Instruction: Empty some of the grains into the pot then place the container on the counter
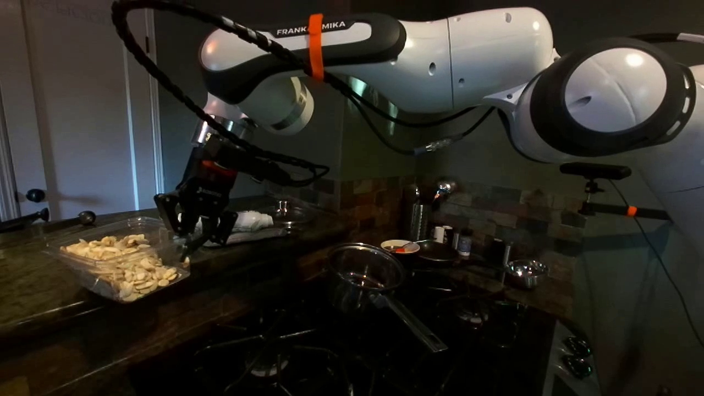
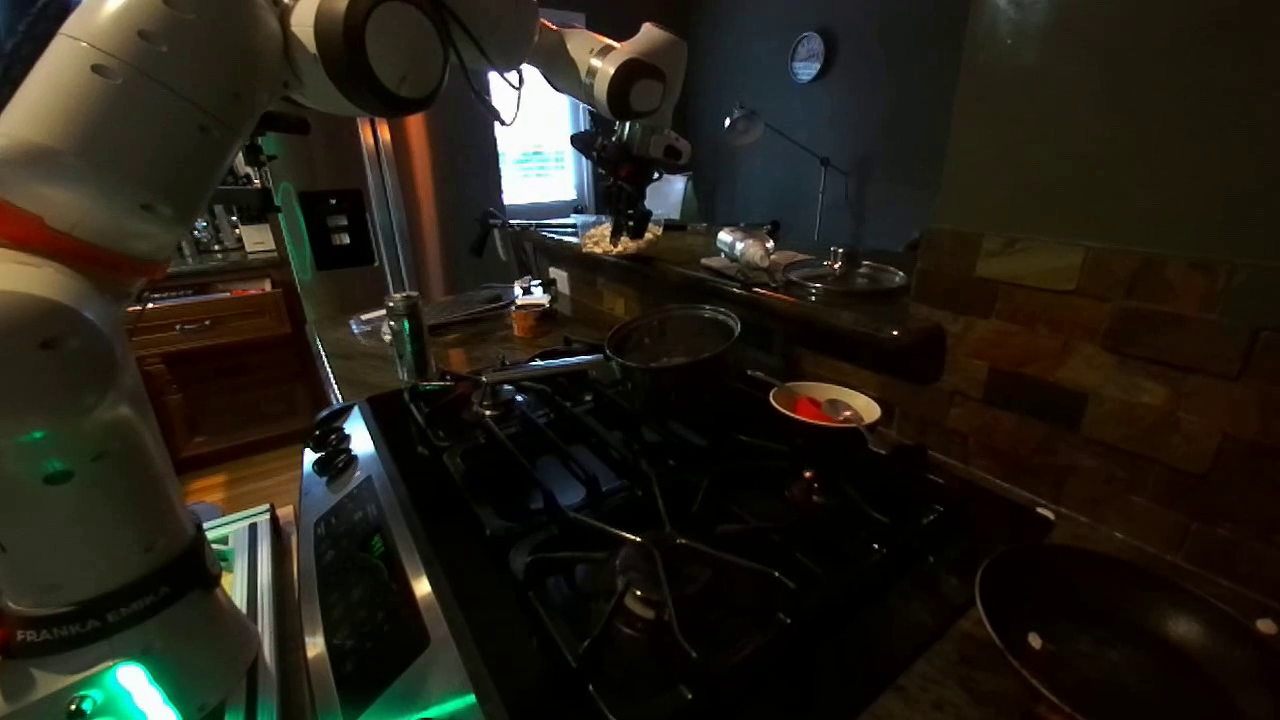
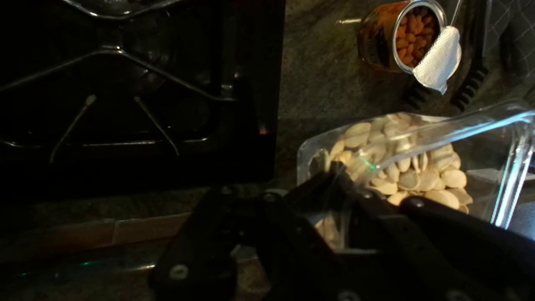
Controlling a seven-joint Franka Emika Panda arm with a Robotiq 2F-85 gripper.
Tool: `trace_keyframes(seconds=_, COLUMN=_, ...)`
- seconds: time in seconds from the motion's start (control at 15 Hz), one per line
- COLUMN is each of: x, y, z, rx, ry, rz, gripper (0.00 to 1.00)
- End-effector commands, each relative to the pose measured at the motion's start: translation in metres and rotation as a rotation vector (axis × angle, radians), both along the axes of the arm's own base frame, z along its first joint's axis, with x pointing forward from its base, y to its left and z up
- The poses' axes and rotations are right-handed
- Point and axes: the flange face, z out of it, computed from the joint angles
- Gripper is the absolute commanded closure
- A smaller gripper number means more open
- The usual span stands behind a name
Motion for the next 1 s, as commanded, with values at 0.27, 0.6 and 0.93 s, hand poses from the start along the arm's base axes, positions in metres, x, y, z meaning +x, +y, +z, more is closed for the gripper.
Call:
trace_keyframes(seconds=0.27, x=0.03, y=-0.017, z=0.004, rx=0.0, ry=-0.077, rz=-0.183, gripper=0.99)
trace_keyframes(seconds=0.6, x=0.044, y=-0.013, z=-0.013, rx=0.004, ry=-0.047, rz=-0.242, gripper=0.99)
trace_keyframes(seconds=0.93, x=0.06, y=-0.016, z=-0.02, rx=0.024, ry=-0.044, rz=-0.319, gripper=0.99)
